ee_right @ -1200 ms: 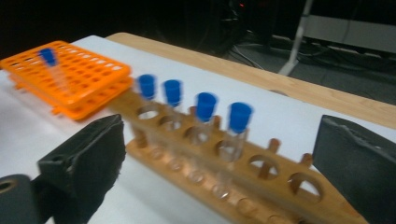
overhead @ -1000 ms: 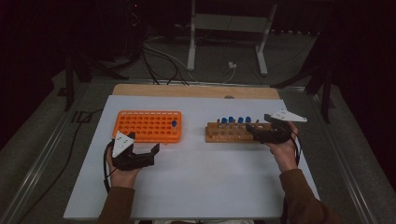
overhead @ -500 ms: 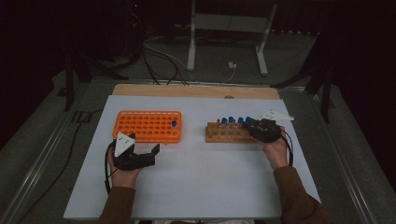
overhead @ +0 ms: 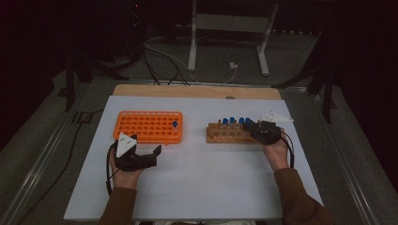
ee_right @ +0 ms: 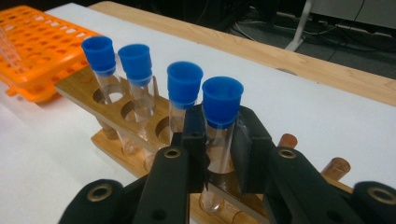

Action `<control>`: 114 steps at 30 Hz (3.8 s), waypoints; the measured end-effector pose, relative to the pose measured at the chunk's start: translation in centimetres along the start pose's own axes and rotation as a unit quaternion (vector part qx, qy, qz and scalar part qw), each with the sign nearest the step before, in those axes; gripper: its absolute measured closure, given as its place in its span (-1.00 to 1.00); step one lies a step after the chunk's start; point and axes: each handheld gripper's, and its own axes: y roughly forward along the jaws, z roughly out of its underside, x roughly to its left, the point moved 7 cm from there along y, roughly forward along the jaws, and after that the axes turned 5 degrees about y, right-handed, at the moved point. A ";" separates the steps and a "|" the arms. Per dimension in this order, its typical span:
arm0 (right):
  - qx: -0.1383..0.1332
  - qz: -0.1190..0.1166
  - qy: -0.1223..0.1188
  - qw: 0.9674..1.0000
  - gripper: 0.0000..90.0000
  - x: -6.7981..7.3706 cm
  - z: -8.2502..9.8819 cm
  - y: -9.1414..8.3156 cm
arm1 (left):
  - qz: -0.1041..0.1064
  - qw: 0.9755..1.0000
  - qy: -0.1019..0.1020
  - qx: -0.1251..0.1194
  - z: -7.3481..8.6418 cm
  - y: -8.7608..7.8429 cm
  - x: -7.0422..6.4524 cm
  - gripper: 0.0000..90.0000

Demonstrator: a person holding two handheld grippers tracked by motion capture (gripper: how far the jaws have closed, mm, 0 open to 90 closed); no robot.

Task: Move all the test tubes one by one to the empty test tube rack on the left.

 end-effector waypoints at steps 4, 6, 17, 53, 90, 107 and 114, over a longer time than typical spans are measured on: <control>-0.013 -0.001 0.001 1.000 0.71 0.1 -0.5 -0.5 | 0.001 1.000 0.001 0.002 0.1 0.1 -0.1 -0.99; -0.015 0.001 -0.004 1.000 0.71 0.1 -0.8 -0.8 | 0.000 1.000 0.001 0.002 0.1 0.1 0.0 -0.99; -0.029 0.007 -0.003 1.000 0.71 0.0 -2.0 -2.0 | 0.004 1.000 -0.005 0.003 0.1 0.2 -0.1 -0.99; -0.056 -0.060 -0.002 0.997 0.71 3.7 -5.3 -4.4 | 0.014 0.999 0.029 -0.016 -1.0 0.6 -1.3 -0.98; -0.018 -0.141 -0.046 0.989 0.71 13.1 -5.2 0.4 | 0.106 0.991 0.079 -0.003 -5.5 6.4 -9.1 -0.44; -0.015 -0.168 -0.045 0.985 0.71 15.2 -5.3 1.1 | 0.143 0.986 0.087 -0.013 -5.6 7.5 -10.9 0.40; -0.014 -0.174 -0.046 0.983 0.71 15.4 -5.2 1.2 | 0.152 0.984 0.086 -0.017 -5.7 7.6 -11.2 0.58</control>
